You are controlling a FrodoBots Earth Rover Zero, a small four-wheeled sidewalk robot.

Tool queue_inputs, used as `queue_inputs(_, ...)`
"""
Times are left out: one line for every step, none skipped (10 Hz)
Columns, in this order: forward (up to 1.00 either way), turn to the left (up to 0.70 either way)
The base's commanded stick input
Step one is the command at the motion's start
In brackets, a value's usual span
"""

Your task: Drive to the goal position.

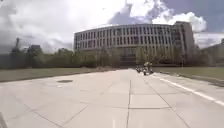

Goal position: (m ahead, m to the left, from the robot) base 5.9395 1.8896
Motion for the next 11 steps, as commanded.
queue_inputs(0.7, 0.03)
queue_inputs(0.7, 0.03)
queue_inputs(0.7, 0.03)
queue_inputs(0.7, 0.03)
queue_inputs(0.7, 0.03)
queue_inputs(0.7, 0.03)
queue_inputs(0.7, 0.03)
queue_inputs(0.7, 0.03)
queue_inputs(0.7, 0.03)
queue_inputs(0.7, 0.03)
queue_inputs(0.7, 0.03)
